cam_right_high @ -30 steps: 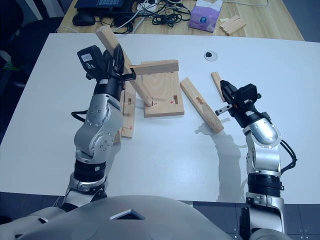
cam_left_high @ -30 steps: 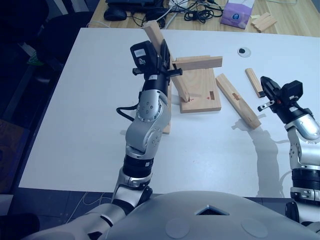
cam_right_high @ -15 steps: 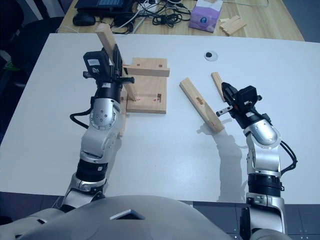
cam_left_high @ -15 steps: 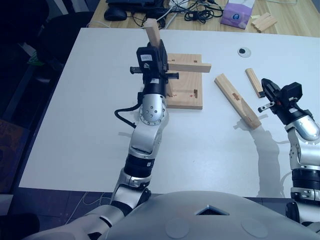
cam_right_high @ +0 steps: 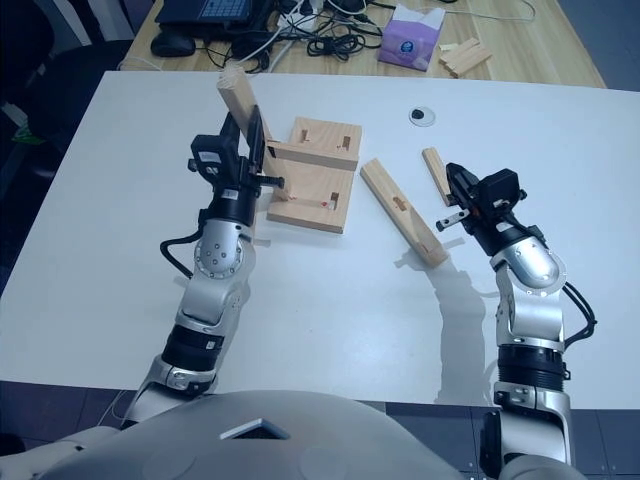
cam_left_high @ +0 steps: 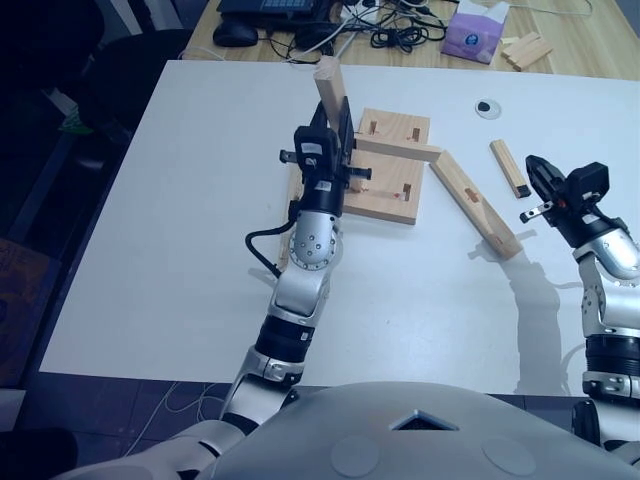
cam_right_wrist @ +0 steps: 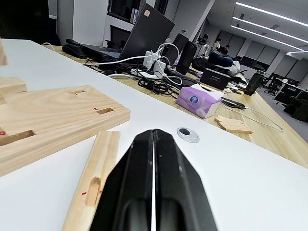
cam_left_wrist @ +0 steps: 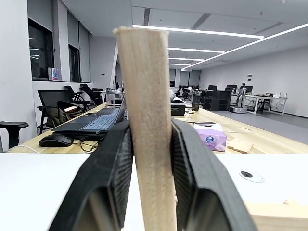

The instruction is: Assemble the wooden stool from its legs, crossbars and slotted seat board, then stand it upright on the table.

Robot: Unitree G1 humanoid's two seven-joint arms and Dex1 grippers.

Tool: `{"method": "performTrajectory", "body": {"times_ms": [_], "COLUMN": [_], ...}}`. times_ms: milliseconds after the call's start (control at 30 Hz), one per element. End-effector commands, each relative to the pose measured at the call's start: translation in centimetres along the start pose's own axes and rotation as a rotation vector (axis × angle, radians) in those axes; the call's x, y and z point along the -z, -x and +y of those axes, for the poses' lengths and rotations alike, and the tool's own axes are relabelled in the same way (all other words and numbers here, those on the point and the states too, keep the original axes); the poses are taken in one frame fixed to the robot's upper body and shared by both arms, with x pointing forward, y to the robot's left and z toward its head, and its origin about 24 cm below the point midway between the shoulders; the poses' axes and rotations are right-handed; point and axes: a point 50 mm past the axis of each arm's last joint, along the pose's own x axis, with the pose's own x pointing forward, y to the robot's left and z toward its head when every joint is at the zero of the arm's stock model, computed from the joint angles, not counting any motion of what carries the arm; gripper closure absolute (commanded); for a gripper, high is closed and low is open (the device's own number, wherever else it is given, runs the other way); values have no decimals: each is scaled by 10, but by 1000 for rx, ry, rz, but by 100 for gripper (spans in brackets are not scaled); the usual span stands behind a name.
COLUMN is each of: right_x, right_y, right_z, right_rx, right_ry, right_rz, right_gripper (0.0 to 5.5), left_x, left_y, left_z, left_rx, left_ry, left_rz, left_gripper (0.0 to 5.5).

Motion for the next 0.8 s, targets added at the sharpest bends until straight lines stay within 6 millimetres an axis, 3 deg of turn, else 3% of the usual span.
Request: {"method": "performTrajectory", "body": {"times_ms": [33,100,233,367,400,567,700,800], "right_x": [-4,-3,-4,-3,-3,-3,-3,-3], "right_y": [-3,-3,-2,-2,-2,-2,-2,-2], "right_z": [-4,-6,-8,-5,-4,-4,-3,-3], "right_rx": [29,43,54,42,43,47,47,50], "right_ry": [-51,-67,-72,-63,-63,-68,-68,-70], "right_rz": [-7,-5,-3,1,1,0,-1,-3], "right_gripper": [550,550,550,550,550,550,550,550], "left_x": [62,65,64,53,54,66,53,44], "left_y": [26,29,29,27,29,36,28,24], "left_z": [10,12,14,3,0,9,9,9], "left_rx": [-41,-93,-93,53,63,-121,8,-21], "left_ry": [83,219,213,-110,-119,248,-72,-45], "left_rz": [464,508,510,403,403,530,411,350], "left_gripper": [448,448,448,448,448,447,447,447]}}
